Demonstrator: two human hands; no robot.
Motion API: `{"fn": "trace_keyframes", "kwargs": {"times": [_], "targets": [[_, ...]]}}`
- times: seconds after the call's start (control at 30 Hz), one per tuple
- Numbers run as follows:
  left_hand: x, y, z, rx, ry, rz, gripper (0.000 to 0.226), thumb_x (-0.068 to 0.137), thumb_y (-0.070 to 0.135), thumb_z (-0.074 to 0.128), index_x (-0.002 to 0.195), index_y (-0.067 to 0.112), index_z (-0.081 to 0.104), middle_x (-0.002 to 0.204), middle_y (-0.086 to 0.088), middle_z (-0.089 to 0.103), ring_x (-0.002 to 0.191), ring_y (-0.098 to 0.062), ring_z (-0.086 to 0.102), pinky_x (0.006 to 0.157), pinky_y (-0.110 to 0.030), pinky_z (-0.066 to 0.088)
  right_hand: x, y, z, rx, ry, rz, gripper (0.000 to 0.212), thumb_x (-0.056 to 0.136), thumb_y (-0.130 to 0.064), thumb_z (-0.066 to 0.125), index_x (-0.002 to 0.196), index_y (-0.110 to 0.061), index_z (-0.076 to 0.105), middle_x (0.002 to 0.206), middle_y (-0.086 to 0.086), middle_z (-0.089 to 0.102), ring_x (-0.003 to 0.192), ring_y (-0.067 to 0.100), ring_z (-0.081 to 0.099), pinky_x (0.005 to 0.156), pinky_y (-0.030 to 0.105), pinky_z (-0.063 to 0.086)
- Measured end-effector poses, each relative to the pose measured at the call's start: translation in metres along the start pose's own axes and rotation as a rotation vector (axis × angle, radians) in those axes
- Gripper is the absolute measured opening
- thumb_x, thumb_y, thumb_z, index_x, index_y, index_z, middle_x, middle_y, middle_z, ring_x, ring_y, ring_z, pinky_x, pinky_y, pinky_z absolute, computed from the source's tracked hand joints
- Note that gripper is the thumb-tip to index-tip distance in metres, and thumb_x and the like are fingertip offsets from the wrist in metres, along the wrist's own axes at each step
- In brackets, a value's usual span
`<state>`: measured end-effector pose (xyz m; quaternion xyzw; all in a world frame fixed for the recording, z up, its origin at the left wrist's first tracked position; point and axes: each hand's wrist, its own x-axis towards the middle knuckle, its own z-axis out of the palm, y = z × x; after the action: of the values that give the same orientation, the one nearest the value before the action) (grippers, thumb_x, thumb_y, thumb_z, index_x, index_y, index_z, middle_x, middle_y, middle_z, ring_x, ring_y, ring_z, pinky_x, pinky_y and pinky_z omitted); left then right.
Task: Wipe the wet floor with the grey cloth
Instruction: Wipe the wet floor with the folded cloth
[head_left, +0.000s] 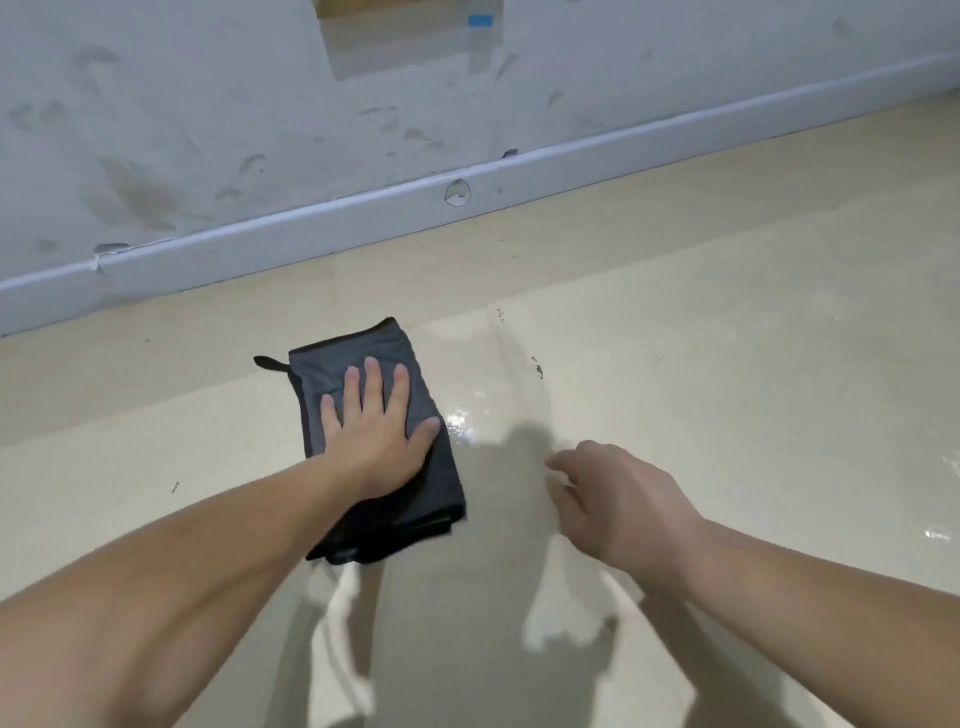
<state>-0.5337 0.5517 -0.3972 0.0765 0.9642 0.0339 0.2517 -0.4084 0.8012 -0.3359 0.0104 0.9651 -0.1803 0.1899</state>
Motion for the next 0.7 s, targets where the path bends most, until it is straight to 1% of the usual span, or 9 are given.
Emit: {"fn": "trace_keyframes", "kwargs": {"times": [0.13,0.2,0.27,0.37,0.43,0.47,0.53,0.63,0.7], "targets": [[-0.007,0.016,0.021,0.035,0.196,0.051,0.076,0.1,0.064,0.007,0.162,0.024,-0.011,0.17,-0.008,-0.021,0.154,-0.032,-0.024,0.122,-0.061,-0.01,-0.014,0.003,0.002,0.168,-0.114,0.239,0.028,0.096,-0.031,0.046,0.116,-0.028,0.064,0.085,-0.014,0.065,0.088,0.015,0.065,0.081,0.033,0.054],[-0.023,0.027,0.03,0.087,0.222,0.178,0.076,0.1,0.063,0.008,0.162,0.022,-0.01,0.17,-0.009,-0.019,0.154,-0.034,-0.024,0.121,-0.062,-0.01,-0.01,-0.006,0.008,0.129,-0.102,0.27,0.028,0.096,-0.03,0.045,0.12,-0.03,0.061,0.089,-0.014,0.066,0.09,0.018,0.065,0.079,0.033,0.053],[-0.047,0.038,0.042,0.153,0.183,0.395,0.077,0.101,0.062,0.011,0.163,0.021,-0.007,0.17,-0.009,-0.017,0.154,-0.034,-0.025,0.121,-0.062,-0.01,-0.004,-0.018,0.009,0.034,-0.078,0.255,0.024,0.097,-0.032,0.043,0.116,-0.028,0.058,0.098,-0.007,0.069,0.094,0.024,0.065,0.08,0.036,0.054],[-0.09,0.029,0.07,0.221,0.152,0.726,0.072,0.102,0.059,0.019,0.164,0.022,0.01,0.172,-0.008,-0.002,0.156,-0.031,-0.018,0.123,-0.059,-0.006,0.008,-0.047,0.013,-0.124,-0.029,0.104,0.015,0.094,-0.036,0.044,0.104,-0.029,0.054,0.096,-0.006,0.069,0.092,0.023,0.065,0.073,0.033,0.051],[-0.101,0.005,0.08,0.215,0.164,0.828,0.068,0.102,0.059,0.027,0.163,0.028,0.017,0.173,-0.002,0.007,0.158,-0.026,-0.011,0.125,-0.056,-0.003,0.019,-0.064,0.015,-0.151,-0.006,0.035,0.01,0.092,-0.036,0.046,0.099,-0.03,0.051,0.092,-0.008,0.067,0.087,0.022,0.062,0.069,0.033,0.049],[-0.104,-0.014,0.08,0.198,0.179,0.819,0.067,0.102,0.059,0.029,0.163,0.031,0.018,0.172,0.001,0.008,0.158,-0.024,-0.008,0.126,-0.054,-0.002,0.024,-0.074,0.018,-0.13,0.002,0.017,0.01,0.092,-0.036,0.047,0.099,-0.03,0.05,0.091,-0.008,0.066,0.085,0.022,0.061,0.069,0.033,0.049],[-0.11,-0.06,0.076,0.128,0.225,0.66,0.066,0.102,0.061,0.031,0.162,0.037,0.017,0.172,0.006,0.004,0.158,-0.018,-0.008,0.127,-0.049,-0.002,0.034,-0.095,0.028,-0.057,0.006,-0.013,0.01,0.093,-0.036,0.049,0.103,-0.033,0.048,0.089,-0.008,0.066,0.083,0.023,0.059,0.07,0.035,0.049],[-0.116,-0.137,0.072,0.027,0.276,0.18,0.068,0.101,0.066,0.02,0.162,0.04,0.006,0.171,0.009,-0.01,0.157,-0.016,-0.013,0.127,-0.047,-0.007,0.042,-0.125,0.05,0.029,-0.015,-0.047,0.011,0.096,-0.035,0.046,0.107,-0.035,0.045,0.08,-0.01,0.064,0.077,0.017,0.06,0.062,0.032,0.044],[-0.124,-0.169,0.071,-0.011,0.305,-0.151,0.07,0.101,0.066,0.014,0.163,0.037,0.0,0.171,0.005,-0.011,0.157,-0.019,-0.014,0.126,-0.049,-0.007,0.044,-0.143,0.063,0.067,-0.021,-0.061,0.016,0.096,-0.031,0.045,0.112,-0.034,0.047,0.077,-0.01,0.062,0.076,0.014,0.059,0.059,0.031,0.04]]}}
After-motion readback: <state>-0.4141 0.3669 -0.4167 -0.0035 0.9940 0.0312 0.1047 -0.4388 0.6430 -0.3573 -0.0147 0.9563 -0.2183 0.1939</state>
